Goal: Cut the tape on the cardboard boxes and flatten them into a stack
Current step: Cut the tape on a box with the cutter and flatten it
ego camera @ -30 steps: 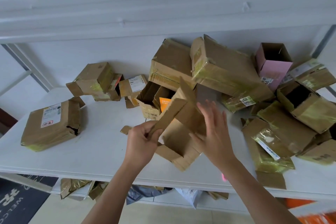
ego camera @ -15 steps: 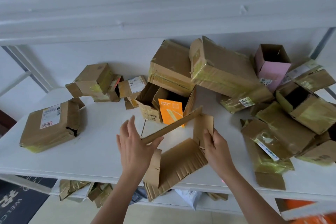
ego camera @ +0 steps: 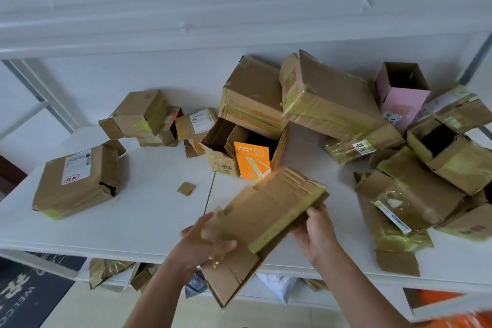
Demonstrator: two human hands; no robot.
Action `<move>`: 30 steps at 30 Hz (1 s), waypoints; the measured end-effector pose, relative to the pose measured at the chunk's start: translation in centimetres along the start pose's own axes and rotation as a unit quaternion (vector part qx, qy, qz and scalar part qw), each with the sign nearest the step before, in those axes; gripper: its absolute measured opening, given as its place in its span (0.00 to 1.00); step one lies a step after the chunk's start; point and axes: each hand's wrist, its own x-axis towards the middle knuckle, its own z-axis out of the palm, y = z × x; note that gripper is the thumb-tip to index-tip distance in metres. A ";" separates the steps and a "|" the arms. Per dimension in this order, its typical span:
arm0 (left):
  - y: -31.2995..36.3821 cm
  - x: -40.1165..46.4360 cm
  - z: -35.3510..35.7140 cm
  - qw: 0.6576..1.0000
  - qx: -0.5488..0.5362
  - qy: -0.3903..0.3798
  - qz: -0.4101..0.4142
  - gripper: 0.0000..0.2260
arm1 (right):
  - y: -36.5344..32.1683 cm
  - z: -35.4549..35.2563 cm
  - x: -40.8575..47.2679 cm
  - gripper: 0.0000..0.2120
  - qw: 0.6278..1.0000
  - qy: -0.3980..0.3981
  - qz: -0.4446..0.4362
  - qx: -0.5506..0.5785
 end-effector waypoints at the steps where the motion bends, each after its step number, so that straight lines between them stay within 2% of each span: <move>1: -0.6 0.4 -0.2 0.999 -0.005 0.047 -0.011 0.56 | 0.2 -0.1 -0.1 0.12 1.000 -0.003 -0.001 0.027; 3: -2.0 1.2 -0.7 0.988 -0.096 0.105 -0.067 0.56 | 0.8 -0.4 -0.2 0.14 0.998 0.004 0.003 0.056; 5: -3.2 1.8 -1.0 0.975 -0.172 0.110 -0.083 0.47 | 1.5 -1.0 0.0 0.17 0.999 0.020 0.012 0.028; 7: -3.9 2.4 -1.3 0.978 -0.130 0.153 -0.060 0.34 | 1.9 -1.8 0.2 0.25 0.997 0.060 0.009 -0.038; 9: -3.8 3.0 -1.7 0.977 -0.055 0.205 -0.033 0.32 | 1.8 -2.7 0.3 0.31 0.982 0.126 -0.031 -0.139; 11: -3.3 3.6 -2.0 0.973 0.032 0.227 0.010 0.33 | 1.8 -3.5 0.4 0.29 0.952 0.147 -0.107 -0.244; 12: -3.1 4.0 -2.1 0.970 0.065 0.231 0.029 0.33 | 1.9 -3.8 0.6 0.28 0.931 0.131 -0.144 -0.309; 14: -2.9 4.9 -1.9 0.964 0.103 0.234 0.067 0.35 | 2.4 -3.8 0.9 0.28 0.869 0.047 -0.190 -0.454; 16: -3.0 5.7 -1.5 0.951 0.161 0.240 0.106 0.35 | 3.1 -3.4 1.5 0.27 0.794 -0.070 -0.183 -0.575; 18: -3.6 6.6 -0.7 0.931 0.254 0.226 0.132 0.31 | 4.2 -2.9 2.3 0.27 0.709 -0.162 -0.171 -0.665; 20: -4.6 7.2 0.3 0.924 0.314 0.173 0.133 0.25 | 5.6 -2.8 3.3 0.26 0.633 -0.198 -0.145 -0.734; 23: -6.7 7.4 1.3 0.919 0.369 0.079 0.118 0.31 | 7.2 -3.4 3.8 0.28 0.550 -0.194 -0.095 -0.807; 25: -7.8 7.6 1.1 0.906 0.397 0.063 0.133 0.32 | 8.0 -3.6 3.8 0.30 0.524 -0.178 -0.086 -0.829; 28: -8.0 7.7 0.5 0.896 0.419 0.045 0.140 0.31 | 9.3 -2.5 3.4 0.30 0.529 -0.157 -0.056 -0.832; 30: -7.7 8.0 0.2 0.893 0.427 0.030 0.141 0.34 | 10.4 -1.4 3.2 0.32 0.508 -0.141 -0.040 -0.849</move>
